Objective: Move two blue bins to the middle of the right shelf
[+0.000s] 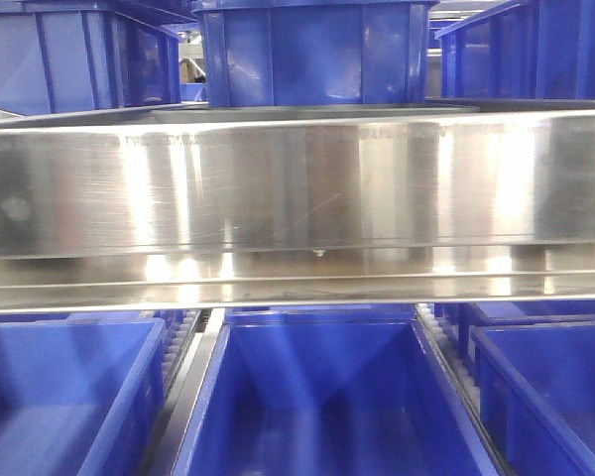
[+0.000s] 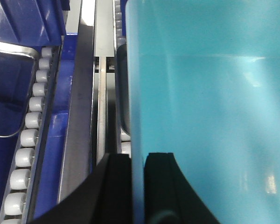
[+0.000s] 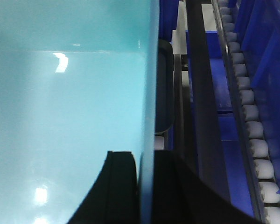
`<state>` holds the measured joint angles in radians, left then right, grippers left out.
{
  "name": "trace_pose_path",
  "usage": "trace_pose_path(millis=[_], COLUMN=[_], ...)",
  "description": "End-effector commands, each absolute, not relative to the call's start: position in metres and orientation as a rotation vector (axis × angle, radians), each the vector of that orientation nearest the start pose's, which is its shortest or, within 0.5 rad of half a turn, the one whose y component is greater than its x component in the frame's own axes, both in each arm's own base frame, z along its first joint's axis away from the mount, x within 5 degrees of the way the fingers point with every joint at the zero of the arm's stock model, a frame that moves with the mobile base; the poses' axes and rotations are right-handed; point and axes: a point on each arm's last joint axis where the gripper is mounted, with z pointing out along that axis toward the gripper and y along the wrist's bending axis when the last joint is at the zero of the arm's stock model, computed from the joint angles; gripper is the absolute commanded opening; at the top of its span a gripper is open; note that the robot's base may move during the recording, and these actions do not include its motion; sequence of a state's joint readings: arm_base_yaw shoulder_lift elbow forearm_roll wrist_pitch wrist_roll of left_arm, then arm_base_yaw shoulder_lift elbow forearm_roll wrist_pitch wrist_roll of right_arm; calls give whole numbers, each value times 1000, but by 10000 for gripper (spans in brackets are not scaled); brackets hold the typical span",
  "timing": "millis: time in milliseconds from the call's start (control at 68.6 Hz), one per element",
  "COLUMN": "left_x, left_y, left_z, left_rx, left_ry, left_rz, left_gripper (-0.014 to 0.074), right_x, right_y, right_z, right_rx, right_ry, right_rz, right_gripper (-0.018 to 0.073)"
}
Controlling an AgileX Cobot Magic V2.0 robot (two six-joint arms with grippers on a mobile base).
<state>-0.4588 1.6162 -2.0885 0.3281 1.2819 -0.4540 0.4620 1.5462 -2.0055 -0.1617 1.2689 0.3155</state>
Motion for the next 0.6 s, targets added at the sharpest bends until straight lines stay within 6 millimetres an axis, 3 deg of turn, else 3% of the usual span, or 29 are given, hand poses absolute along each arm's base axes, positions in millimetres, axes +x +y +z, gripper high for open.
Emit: trace_pose_path(millis=[0,379,583], left_x=[290,290,290], left_y=[-111,-111,-111], left_z=[517,517,517], left_rx=[-46,-47,-47], left_ry=[2126,2125,2125], left_rz=[-92,-88,-88], left_gripper=[-111,-111,-111], right_x=[271,271,275], right_y=[118,118,120], right_z=[511,512,520], right_rx=[-149,-149,-150], right_ry=[2192,2191,2087], right_rz=[215,215,231], right_gripper=[-162,-162,-162])
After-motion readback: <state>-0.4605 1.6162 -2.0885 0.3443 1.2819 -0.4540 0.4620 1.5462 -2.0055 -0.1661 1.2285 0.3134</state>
